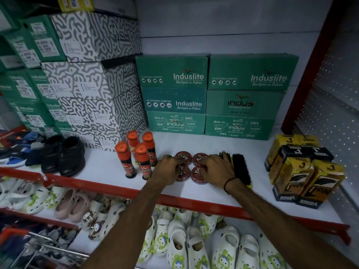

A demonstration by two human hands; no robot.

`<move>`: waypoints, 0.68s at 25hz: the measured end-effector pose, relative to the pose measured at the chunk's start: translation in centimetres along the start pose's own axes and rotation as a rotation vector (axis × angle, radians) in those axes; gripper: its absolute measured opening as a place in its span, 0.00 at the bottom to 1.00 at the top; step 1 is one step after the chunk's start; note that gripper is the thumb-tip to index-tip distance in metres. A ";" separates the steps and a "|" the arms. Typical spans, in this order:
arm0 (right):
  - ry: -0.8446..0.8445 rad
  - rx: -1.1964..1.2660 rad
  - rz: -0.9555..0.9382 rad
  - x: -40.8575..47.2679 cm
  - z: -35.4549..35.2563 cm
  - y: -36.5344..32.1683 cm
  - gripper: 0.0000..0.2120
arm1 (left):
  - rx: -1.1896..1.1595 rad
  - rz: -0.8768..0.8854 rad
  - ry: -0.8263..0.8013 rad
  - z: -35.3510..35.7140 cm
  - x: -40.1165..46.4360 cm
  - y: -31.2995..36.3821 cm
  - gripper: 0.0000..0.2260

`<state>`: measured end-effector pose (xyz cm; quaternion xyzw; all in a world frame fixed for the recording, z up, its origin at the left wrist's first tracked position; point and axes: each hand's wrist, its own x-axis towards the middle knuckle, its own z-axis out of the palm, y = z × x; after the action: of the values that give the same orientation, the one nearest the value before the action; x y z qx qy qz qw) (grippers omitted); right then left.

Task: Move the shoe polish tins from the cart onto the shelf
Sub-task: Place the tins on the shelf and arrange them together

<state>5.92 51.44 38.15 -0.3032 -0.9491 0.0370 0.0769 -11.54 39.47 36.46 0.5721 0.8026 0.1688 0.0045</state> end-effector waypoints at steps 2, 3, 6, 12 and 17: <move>-0.003 0.024 -0.003 -0.1 -0.2 0.0 0.19 | -0.008 0.005 0.000 -0.1 0.0 0.1 0.23; 0.013 0.062 0.002 -0.2 -0.5 0.1 0.20 | -0.008 0.013 0.019 -0.2 0.0 0.4 0.23; 0.108 0.166 0.067 -0.6 -1.7 2.0 0.22 | -0.025 0.076 0.118 -0.4 0.3 2.7 0.20; 0.082 0.192 0.239 -2.7 -2.5 7.5 0.25 | 0.009 0.163 -0.027 1.4 1.9 9.5 0.27; -0.024 0.305 0.256 -4.5 -1.9 8.0 0.24 | 0.024 0.183 -0.079 3.9 2.5 11.7 0.27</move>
<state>14.42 55.40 38.55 -0.4059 -0.8870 0.1933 0.1050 -0.88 46.18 36.47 0.6492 0.7482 0.1360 0.0139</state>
